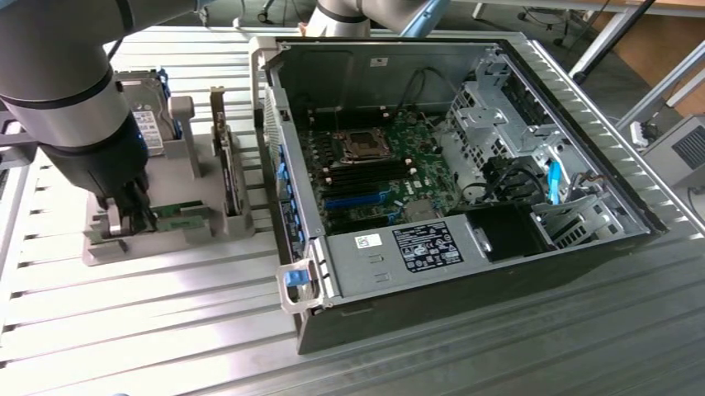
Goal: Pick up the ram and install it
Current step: 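Pick up the ram and move it above insertion slot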
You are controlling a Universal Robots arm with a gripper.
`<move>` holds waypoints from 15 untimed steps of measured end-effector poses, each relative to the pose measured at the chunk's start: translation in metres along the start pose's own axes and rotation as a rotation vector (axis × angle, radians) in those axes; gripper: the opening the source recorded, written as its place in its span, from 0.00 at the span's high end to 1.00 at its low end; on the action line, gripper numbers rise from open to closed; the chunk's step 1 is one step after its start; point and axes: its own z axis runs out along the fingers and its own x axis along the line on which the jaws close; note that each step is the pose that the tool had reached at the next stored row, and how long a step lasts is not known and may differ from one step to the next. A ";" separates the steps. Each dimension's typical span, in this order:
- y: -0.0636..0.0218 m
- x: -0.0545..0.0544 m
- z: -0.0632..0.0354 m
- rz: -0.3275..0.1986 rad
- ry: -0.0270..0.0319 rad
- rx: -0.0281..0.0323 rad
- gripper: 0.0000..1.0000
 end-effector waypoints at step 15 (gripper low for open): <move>-0.0009 -0.001 -0.0334 -0.001 0.0265 0.0003 0.89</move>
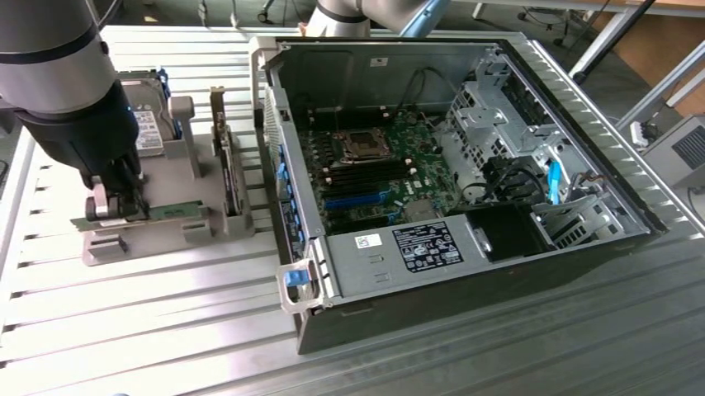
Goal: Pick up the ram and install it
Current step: 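Pick up the ram and move it above insertion slot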
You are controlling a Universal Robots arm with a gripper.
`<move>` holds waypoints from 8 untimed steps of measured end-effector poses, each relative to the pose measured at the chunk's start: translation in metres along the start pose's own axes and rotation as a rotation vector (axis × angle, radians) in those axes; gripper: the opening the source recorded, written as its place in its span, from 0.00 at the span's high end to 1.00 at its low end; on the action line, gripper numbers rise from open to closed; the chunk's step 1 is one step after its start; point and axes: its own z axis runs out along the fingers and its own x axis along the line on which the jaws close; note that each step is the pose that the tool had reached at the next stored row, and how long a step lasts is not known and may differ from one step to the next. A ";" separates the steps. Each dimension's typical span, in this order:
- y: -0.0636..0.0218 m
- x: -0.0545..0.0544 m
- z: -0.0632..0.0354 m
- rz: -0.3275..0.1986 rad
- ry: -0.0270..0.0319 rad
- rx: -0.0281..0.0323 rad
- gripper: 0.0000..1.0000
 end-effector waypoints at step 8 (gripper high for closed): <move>-0.0006 0.001 -0.0234 0.000 0.0019 0.0001 0.89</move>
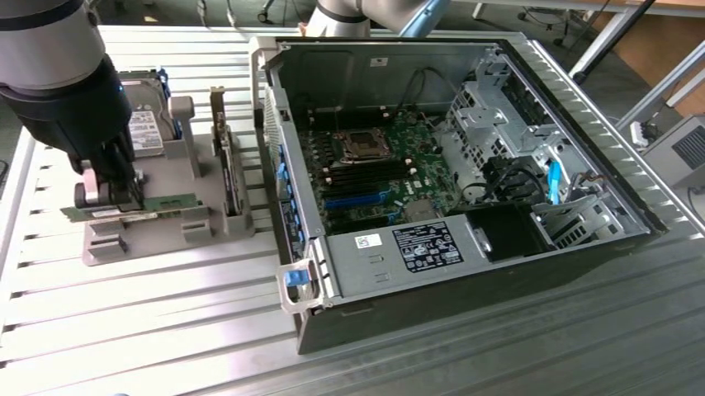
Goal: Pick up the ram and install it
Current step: 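Pick up the ram and move it above insertion slot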
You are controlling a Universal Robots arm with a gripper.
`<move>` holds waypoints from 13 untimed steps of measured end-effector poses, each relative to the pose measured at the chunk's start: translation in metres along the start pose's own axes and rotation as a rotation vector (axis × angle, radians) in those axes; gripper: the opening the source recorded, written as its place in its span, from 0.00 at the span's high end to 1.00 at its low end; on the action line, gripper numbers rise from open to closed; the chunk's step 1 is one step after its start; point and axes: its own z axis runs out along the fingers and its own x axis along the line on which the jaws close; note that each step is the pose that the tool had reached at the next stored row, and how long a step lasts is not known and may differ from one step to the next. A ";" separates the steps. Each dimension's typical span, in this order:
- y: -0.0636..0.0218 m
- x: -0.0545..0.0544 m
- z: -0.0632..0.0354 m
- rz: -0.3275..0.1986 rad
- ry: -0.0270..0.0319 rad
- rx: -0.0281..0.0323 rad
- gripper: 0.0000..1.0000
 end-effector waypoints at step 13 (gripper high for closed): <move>-0.0012 0.002 -0.0490 0.000 0.0012 0.0000 0.89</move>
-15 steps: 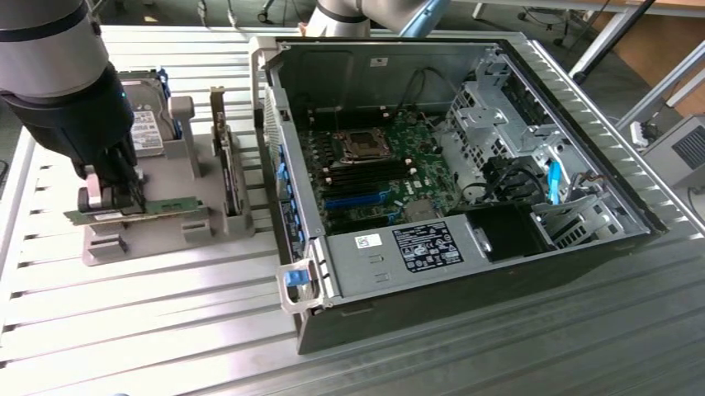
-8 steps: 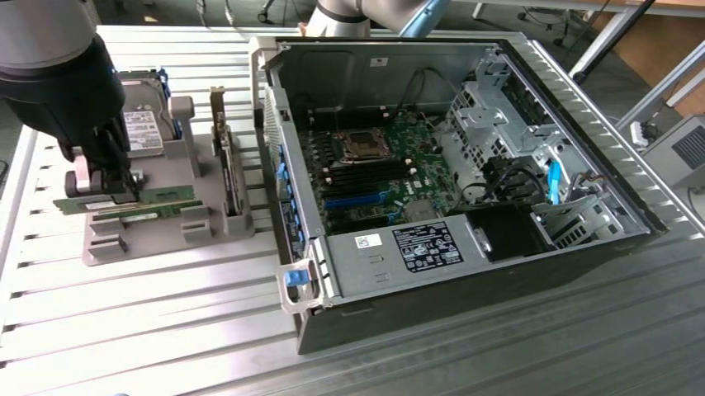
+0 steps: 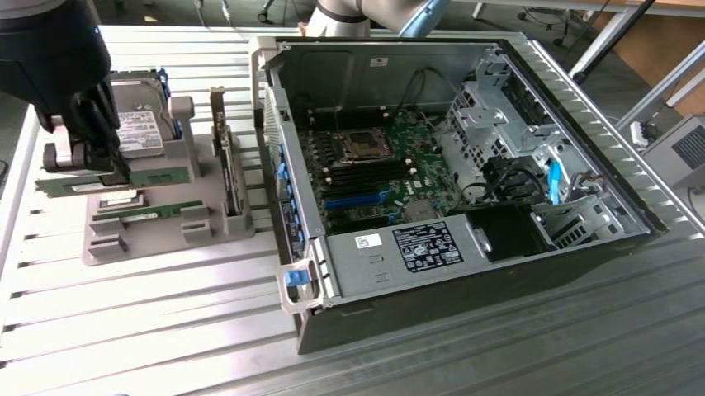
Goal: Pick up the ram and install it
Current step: 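Pick up the ram and move it above insertion slot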
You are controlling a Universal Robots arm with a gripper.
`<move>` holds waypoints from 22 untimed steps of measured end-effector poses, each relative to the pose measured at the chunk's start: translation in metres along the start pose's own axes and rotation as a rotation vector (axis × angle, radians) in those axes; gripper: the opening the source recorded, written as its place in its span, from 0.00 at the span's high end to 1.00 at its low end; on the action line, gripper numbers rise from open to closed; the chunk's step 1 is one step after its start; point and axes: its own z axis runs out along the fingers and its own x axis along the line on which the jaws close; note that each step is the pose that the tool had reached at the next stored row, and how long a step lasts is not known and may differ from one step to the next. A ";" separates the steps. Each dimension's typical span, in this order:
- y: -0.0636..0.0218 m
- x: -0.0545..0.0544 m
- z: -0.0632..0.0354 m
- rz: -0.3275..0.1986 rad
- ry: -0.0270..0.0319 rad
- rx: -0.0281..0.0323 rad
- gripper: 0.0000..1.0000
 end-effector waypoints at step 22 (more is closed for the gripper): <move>-0.0013 0.003 -0.0504 0.000 -0.0002 0.0002 0.89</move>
